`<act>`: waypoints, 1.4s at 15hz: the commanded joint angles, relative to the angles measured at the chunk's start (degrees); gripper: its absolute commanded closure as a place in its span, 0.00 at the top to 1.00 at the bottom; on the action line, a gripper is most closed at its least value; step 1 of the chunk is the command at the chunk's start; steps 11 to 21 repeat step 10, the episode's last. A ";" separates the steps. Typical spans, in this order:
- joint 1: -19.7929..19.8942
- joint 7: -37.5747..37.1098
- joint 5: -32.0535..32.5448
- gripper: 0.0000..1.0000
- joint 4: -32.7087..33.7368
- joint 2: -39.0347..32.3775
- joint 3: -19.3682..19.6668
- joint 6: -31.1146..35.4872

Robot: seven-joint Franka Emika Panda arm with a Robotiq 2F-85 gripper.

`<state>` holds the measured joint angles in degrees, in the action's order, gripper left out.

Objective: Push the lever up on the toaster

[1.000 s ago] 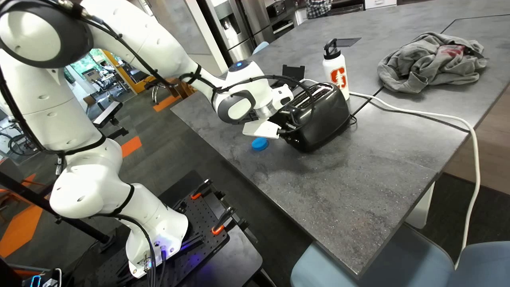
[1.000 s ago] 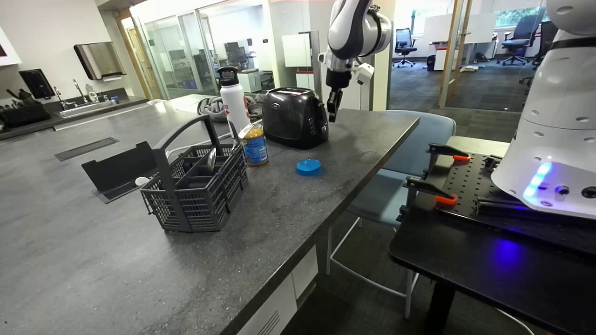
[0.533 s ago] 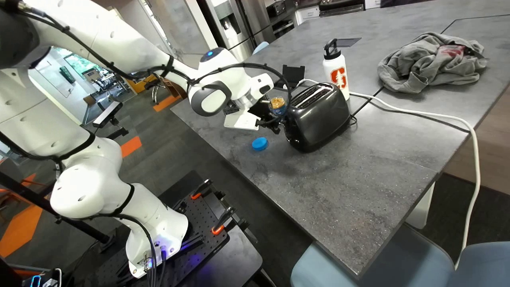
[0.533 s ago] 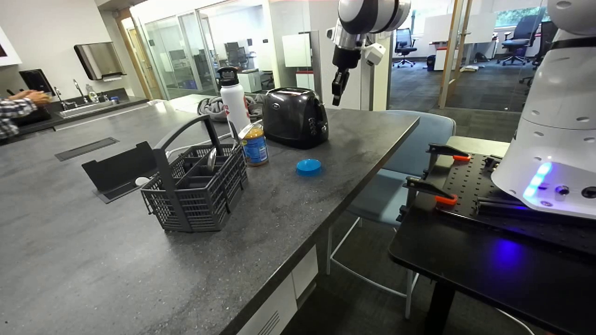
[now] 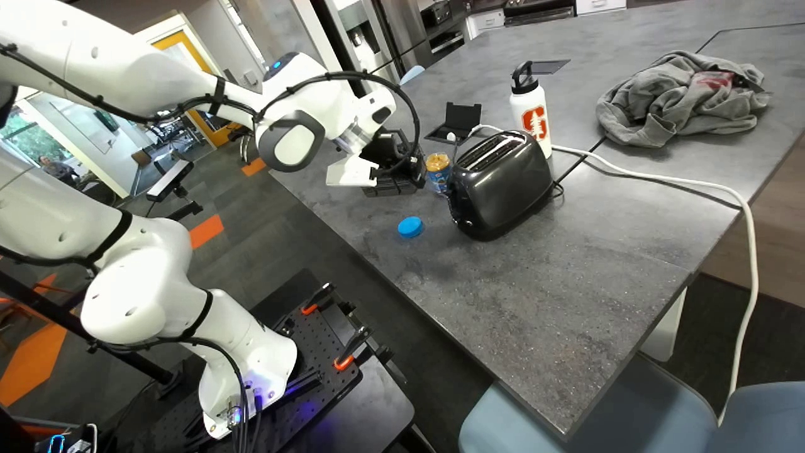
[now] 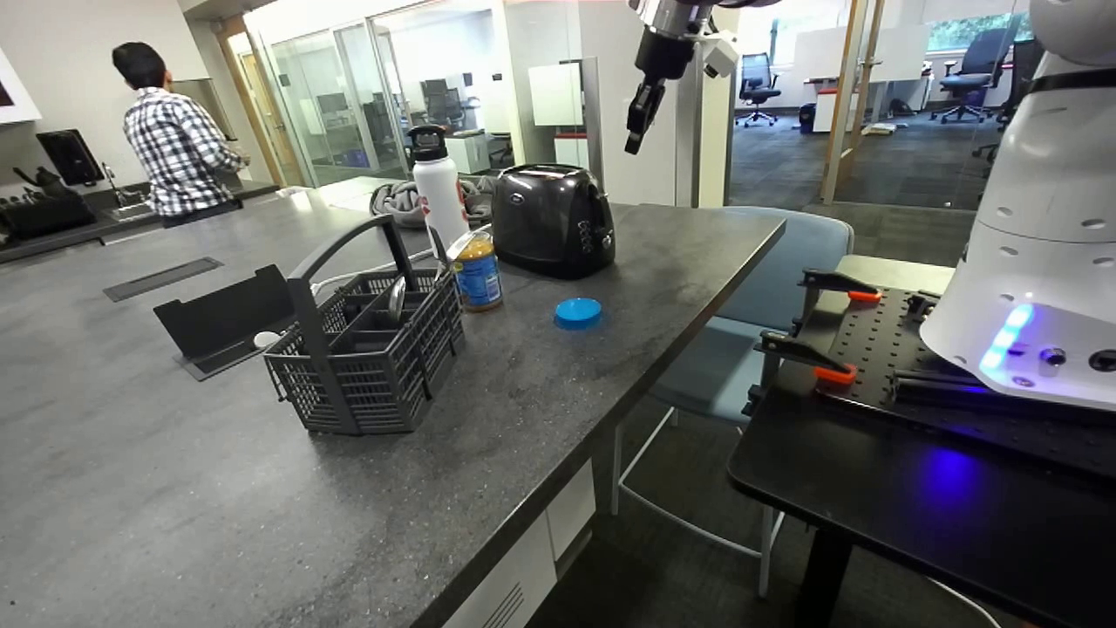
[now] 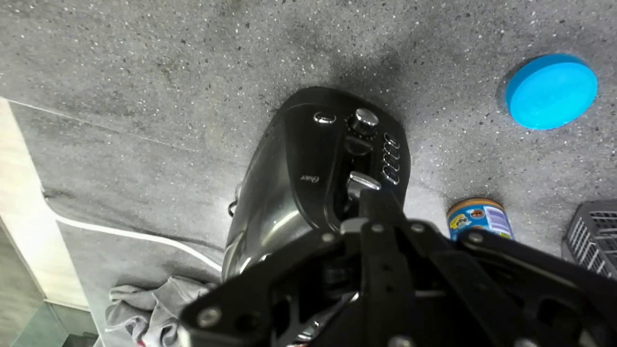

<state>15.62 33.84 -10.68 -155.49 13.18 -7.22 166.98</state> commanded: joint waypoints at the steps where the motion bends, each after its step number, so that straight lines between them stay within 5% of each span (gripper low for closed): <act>1: -7.49 -1.90 4.13 0.00 -3.36 5.38 8.07 1.38; 9: -14.20 -1.88 10.46 0.00 -3.38 8.30 17.71 0.22; 21: -14.19 -2.27 10.89 0.00 -3.35 8.30 18.04 0.22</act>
